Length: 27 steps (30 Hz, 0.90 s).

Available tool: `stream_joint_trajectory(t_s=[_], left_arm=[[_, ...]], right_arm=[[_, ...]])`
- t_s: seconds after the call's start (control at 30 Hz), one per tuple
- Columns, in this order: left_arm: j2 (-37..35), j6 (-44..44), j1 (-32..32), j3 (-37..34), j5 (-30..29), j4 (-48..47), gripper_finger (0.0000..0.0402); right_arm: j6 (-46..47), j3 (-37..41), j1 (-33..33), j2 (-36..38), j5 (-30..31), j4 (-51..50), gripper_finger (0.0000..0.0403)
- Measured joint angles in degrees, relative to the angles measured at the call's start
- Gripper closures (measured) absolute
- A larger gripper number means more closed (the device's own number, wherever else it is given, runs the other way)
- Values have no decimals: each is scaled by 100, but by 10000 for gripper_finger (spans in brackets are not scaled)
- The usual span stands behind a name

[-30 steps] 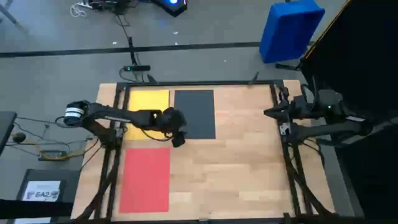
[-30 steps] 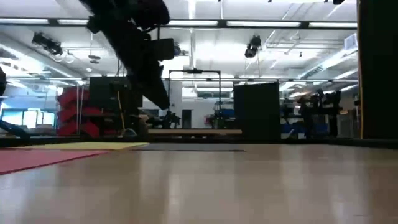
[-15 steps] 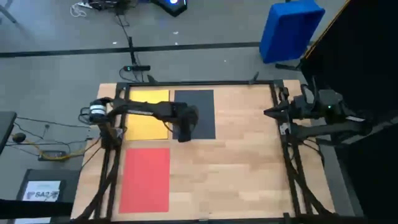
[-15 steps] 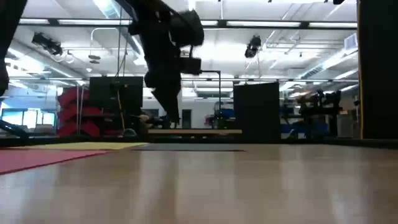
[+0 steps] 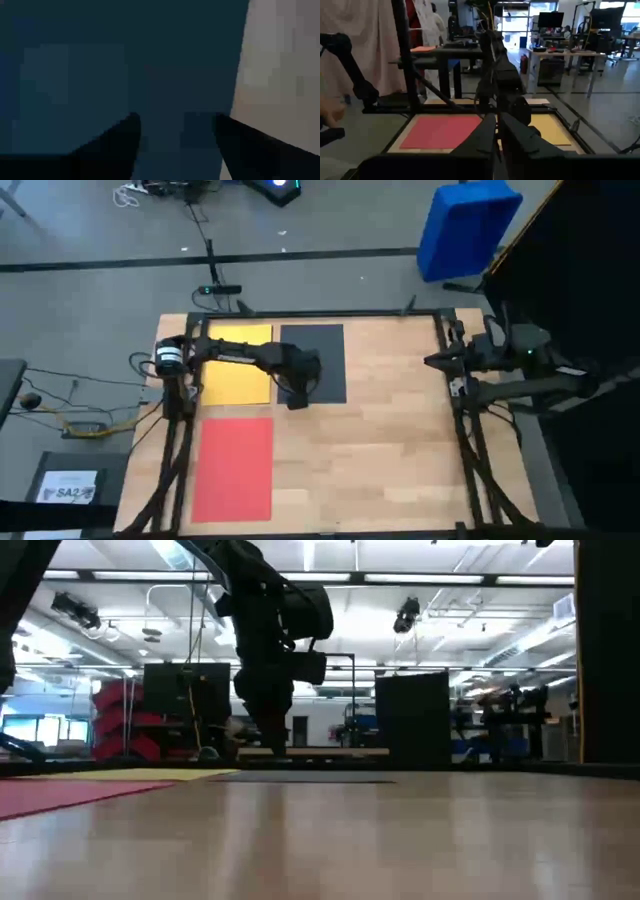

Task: Organize paper
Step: Put the black paper to the top right of the table

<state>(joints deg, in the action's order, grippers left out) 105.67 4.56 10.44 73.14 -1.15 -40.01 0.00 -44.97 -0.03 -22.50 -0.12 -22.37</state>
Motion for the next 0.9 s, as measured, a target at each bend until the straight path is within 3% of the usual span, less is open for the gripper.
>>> stream_joint_trajectory(t_s=[0.57,0.9], left_arm=[[24,-221,-4,-429,-47,276,172],[21,-344,-9,-682,-374,373,172]], right_arm=[[1,0,2,2,1,0,401],[1,0,1,1,0,0,401]])
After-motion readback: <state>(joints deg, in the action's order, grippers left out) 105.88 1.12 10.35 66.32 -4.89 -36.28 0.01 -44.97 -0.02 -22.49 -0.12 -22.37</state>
